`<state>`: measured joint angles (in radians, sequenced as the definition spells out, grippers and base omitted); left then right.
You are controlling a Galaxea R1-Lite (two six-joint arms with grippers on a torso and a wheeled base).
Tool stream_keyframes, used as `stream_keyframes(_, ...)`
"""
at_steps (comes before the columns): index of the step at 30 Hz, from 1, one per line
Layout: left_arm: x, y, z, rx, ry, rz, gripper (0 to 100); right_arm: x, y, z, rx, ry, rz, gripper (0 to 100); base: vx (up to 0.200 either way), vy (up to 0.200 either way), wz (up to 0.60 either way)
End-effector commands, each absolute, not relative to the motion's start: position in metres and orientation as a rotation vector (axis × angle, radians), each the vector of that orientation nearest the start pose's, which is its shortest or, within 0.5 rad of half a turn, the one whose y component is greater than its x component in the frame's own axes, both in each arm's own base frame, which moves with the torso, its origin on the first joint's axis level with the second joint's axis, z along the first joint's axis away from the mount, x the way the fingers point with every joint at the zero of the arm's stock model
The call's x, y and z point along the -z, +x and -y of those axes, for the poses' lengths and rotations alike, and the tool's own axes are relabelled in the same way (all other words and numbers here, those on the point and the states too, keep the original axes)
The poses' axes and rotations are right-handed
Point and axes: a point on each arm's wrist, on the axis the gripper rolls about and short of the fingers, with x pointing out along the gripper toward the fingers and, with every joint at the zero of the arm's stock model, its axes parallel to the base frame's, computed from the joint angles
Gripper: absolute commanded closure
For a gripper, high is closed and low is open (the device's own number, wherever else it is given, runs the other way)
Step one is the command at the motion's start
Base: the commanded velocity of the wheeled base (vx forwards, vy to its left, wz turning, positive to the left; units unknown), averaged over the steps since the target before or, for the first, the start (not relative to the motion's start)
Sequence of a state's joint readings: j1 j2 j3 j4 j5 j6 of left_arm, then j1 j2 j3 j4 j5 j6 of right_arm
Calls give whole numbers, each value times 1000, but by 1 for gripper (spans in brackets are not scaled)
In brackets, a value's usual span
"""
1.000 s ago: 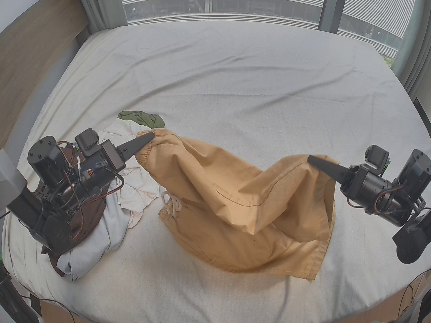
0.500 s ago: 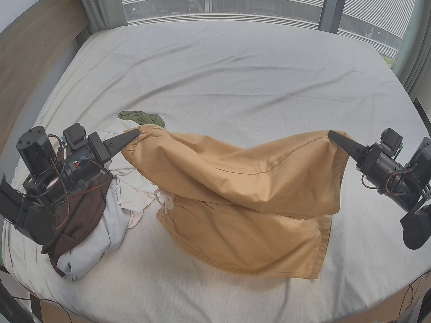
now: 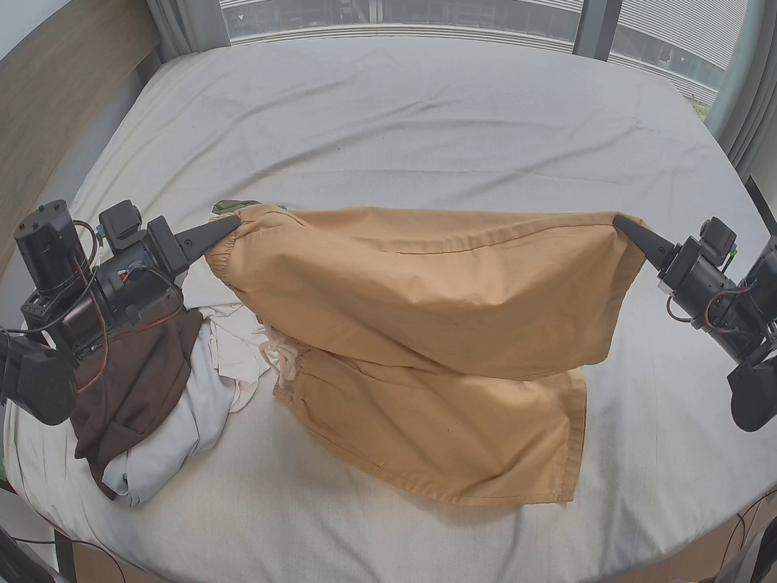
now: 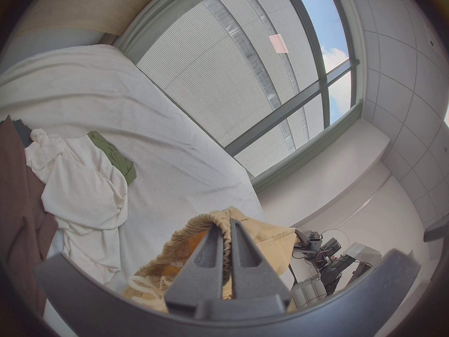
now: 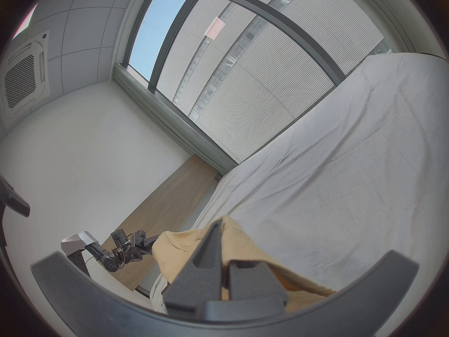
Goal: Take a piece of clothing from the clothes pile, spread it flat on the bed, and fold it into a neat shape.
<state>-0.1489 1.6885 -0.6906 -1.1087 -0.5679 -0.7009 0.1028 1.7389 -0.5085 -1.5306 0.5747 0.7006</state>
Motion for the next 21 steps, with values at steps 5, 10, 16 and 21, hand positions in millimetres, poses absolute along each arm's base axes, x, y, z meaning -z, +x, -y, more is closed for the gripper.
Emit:
stream_keyframes(5,-176,307,68,765,-623,-104,100,-188,272,-38,-741,594,61,100,0,0,0)
stream_keyframes(10,-158,324,71,763,-616,-29,100,-192,275,-30,-715,586,87,100,0,0,0)
stream_keyframes(16,-144,331,79,773,-620,-42,100,-193,276,-26,-705,583,97,100,0,0,0)
stream_keyframes(21,-139,336,82,774,-621,-42,100,-194,276,-24,-698,582,100,100,0,0,0)
